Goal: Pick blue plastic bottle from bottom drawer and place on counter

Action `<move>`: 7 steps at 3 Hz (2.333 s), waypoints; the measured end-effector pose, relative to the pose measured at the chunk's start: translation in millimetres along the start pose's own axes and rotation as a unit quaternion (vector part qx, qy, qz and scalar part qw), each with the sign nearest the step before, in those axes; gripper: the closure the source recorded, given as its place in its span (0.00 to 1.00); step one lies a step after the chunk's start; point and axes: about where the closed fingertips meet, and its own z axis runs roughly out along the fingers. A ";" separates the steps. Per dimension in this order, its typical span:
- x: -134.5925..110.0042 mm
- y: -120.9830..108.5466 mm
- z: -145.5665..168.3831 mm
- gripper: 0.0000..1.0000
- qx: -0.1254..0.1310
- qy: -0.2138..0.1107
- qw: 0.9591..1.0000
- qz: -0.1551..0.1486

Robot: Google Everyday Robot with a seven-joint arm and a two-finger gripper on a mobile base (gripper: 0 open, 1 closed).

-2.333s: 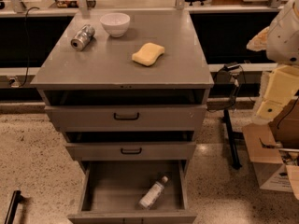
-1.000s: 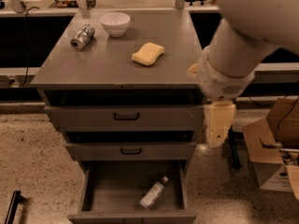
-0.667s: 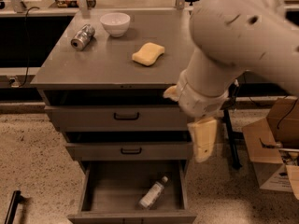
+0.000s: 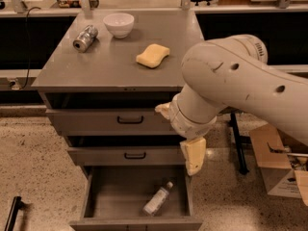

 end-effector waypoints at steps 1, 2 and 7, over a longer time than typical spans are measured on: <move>8.0 11.2 32.7 0.00 -0.069 0.031 0.997 -0.003; 46.0 39.4 81.4 0.00 -0.132 0.073 0.988 -0.029; 82.9 102.2 245.9 0.00 -0.074 -0.022 0.987 -0.144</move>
Offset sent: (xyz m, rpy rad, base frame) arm 0.0471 -0.0605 -0.1799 -0.3167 0.0804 0.1643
